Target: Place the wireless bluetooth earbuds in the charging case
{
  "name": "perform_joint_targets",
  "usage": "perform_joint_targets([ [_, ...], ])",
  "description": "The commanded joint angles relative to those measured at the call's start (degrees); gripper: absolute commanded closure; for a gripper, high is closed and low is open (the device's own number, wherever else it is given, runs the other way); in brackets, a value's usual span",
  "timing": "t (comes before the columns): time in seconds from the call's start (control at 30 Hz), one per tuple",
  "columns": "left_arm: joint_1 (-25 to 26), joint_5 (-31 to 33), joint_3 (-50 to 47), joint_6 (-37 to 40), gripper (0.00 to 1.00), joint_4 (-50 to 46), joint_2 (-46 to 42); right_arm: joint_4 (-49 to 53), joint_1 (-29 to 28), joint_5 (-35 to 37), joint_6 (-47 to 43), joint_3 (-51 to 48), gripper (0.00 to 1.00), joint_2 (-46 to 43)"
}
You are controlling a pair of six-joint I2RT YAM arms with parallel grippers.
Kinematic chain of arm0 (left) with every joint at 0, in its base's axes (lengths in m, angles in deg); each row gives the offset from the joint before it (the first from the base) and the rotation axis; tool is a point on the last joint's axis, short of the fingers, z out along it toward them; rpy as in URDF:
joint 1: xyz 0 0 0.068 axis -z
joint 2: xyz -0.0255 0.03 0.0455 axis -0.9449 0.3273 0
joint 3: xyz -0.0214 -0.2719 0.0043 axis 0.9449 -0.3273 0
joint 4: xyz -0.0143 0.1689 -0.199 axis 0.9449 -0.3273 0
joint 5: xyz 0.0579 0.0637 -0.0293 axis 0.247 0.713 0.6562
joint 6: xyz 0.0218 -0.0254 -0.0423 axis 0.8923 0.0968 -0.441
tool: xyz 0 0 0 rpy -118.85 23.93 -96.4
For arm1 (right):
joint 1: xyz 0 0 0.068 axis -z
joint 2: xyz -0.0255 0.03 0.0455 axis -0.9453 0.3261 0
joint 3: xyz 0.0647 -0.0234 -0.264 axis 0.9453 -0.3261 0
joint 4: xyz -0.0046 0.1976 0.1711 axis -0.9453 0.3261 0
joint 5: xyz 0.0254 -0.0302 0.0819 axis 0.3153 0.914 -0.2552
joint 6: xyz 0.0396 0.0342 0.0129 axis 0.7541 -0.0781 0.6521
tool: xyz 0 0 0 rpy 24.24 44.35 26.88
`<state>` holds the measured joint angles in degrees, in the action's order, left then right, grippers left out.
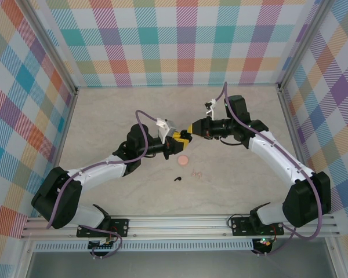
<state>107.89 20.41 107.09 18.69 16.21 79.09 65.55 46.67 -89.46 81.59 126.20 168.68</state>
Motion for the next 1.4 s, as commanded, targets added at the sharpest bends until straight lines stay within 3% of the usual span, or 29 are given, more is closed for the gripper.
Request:
perform_joint_targets([
  [0.0, 1.10, -0.16, 2.27, 1.07, 0.82, 1.30, -0.77, 0.35, -0.81, -0.06, -1.18, 1.17, 0.80, 0.91],
  [0.33, 1.12, 1.22, 2.78, 0.75, 0.82, 0.57, -0.72, 2.91, -1.44, 1.42, -3.00, 1.65, 0.80, 1.26],
  [0.8, 1.13, 2.53, 2.87, 0.87, 0.82, -0.28, -0.90, 6.66, -2.07, 5.30, -4.60, 3.27, 0.68, 1.53],
  [1.37, 1.07, 2.07, 2.91, 1.42, 0.82, -1.56, -1.42, 9.59, -2.63, 7.68, -4.78, 5.52, 0.64, 1.95],
])
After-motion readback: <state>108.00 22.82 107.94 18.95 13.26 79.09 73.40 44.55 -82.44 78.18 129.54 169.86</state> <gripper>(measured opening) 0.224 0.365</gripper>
